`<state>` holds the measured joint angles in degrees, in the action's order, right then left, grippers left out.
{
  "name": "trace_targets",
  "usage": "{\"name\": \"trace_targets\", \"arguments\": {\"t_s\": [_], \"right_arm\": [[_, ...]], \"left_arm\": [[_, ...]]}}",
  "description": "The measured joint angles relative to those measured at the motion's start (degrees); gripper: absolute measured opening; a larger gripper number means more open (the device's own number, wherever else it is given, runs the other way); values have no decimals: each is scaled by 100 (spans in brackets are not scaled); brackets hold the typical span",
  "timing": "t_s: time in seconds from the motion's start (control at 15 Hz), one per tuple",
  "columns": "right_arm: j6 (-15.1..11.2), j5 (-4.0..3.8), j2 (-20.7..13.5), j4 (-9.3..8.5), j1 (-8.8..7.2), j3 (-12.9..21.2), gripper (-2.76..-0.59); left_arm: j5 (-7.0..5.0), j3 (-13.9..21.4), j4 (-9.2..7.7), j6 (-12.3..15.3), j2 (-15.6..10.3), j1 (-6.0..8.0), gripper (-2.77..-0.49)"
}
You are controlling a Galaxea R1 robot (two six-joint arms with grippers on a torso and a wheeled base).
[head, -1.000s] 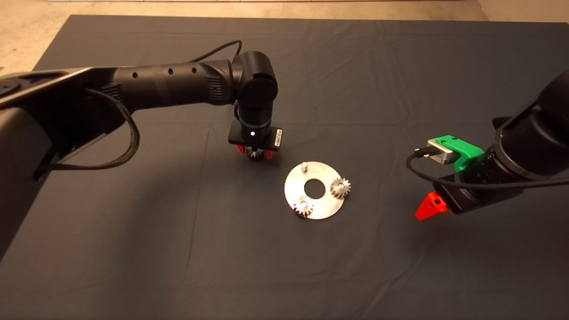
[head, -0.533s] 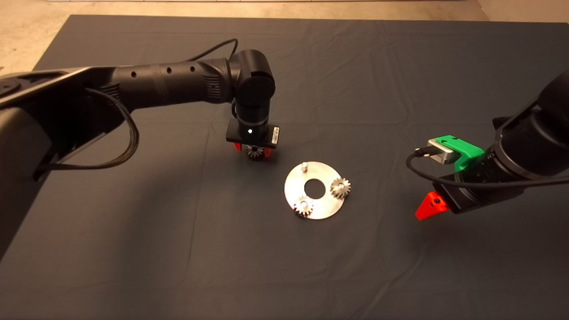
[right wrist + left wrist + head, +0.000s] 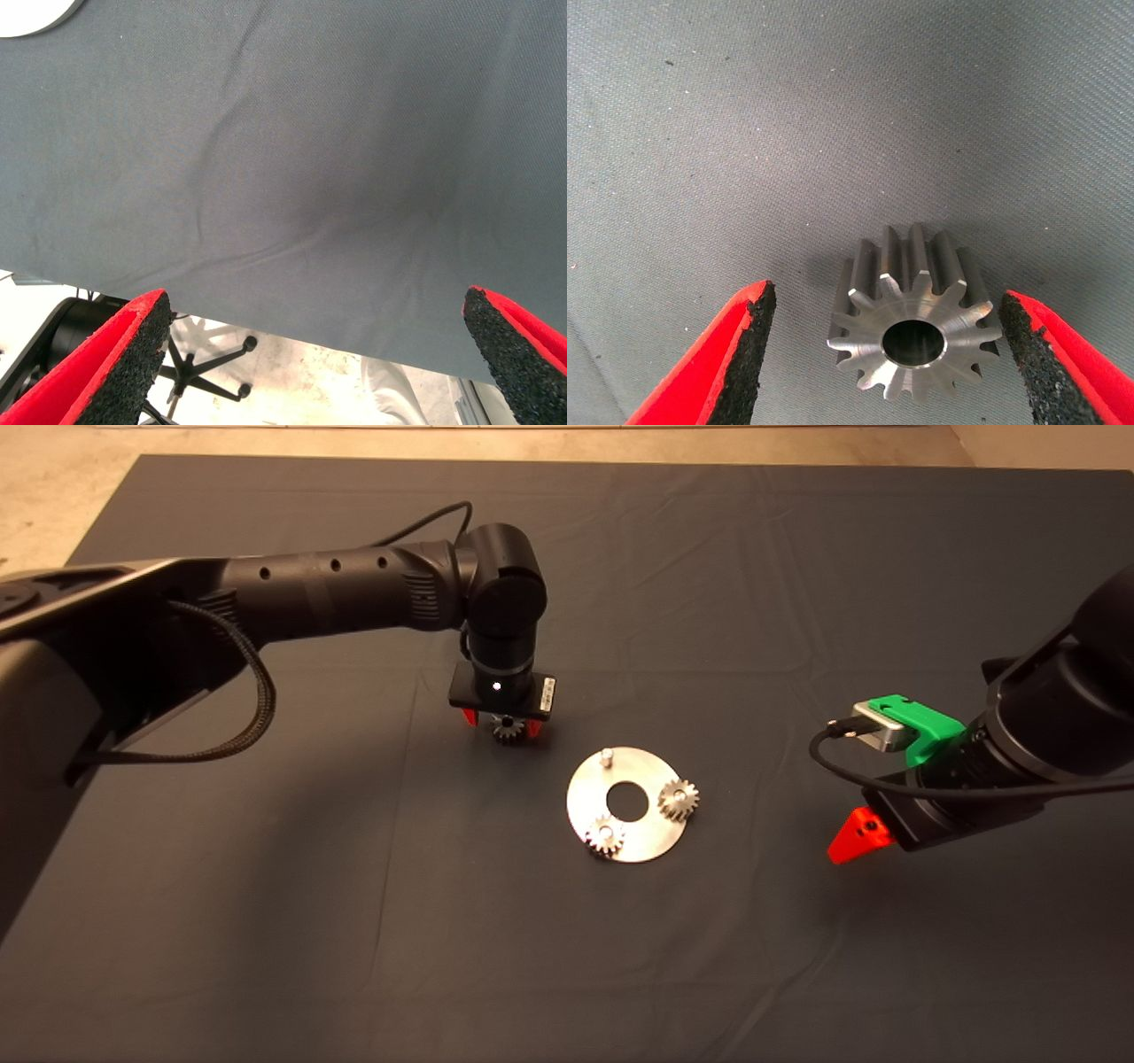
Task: Install three planetary gears onto the carrier pins
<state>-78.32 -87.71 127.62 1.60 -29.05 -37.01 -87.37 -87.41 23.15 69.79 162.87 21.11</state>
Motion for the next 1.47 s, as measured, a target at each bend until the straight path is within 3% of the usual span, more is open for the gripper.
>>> {"name": "trace_targets", "arguments": {"t_s": [0.53, 1.47], "right_arm": [[-18, 0, 0, 0, 0, 0, -89], [-19, 0, 0, 1, 3, 0, -89]], "left_arm": [[-2, 0, 168, -129, 11, 0, -148], [2, -62, 193, -201, 34, 0, -152]]}}
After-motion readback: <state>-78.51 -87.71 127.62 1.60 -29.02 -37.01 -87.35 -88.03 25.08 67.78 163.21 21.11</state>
